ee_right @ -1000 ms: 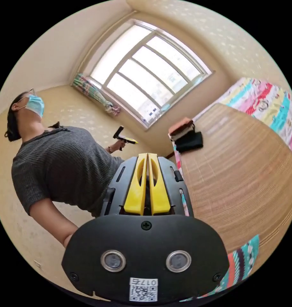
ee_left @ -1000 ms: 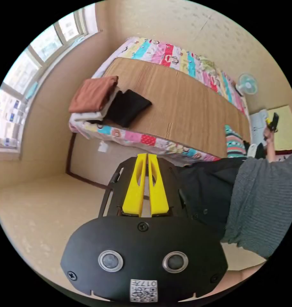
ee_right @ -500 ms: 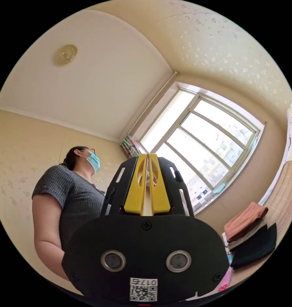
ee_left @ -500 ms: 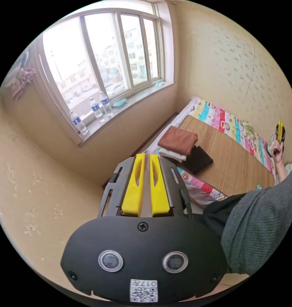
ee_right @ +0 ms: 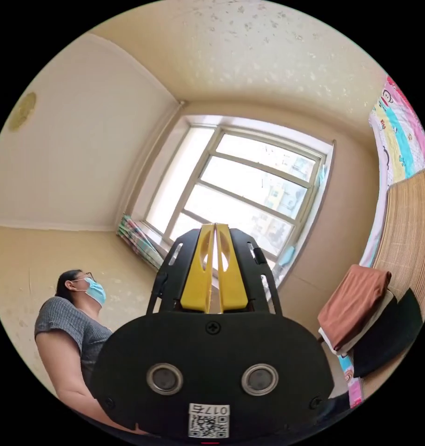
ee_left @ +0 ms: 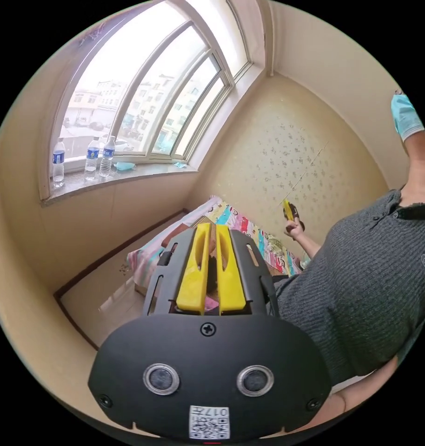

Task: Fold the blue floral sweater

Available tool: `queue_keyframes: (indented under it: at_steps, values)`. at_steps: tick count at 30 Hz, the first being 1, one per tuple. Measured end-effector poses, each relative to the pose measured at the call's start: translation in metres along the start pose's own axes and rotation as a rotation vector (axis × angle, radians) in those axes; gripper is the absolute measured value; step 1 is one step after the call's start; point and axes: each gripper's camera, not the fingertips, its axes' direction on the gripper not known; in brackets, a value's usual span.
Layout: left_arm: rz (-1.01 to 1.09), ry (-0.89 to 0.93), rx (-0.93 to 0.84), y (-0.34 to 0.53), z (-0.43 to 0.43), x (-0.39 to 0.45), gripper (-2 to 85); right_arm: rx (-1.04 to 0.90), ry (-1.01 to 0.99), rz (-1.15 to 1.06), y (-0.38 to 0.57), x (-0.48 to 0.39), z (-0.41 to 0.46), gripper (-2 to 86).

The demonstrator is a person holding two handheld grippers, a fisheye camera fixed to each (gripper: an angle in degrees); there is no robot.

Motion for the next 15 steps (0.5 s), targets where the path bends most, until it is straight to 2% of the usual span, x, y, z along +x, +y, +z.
queue_keyframes:
  at_steps: [5,7,9,13,15]
  values:
    - [0.046,0.128,0.168,-0.063,-0.025,-0.042,-0.8,-0.309,0.302,-0.039,0.017,0.118,0.072,0.8]
    - [0.087,0.108,0.192,-0.097,-0.032,-0.054,-0.9,-0.441,0.528,-0.074,0.033,0.188,0.105,1.3]
    - [0.095,0.012,0.202,-0.147,-0.032,-0.07,-1.0,-0.528,0.64,-0.089,0.049,0.242,0.127,2.0]
    - [0.091,0.028,0.138,-0.245,-0.005,-0.097,-1.0,-0.714,0.758,-0.028,0.107,0.357,0.158,6.1]
    - [0.123,0.139,0.035,-0.32,0.022,-0.11,-1.0,-0.781,0.848,-0.027,0.142,0.401,0.161,8.5]
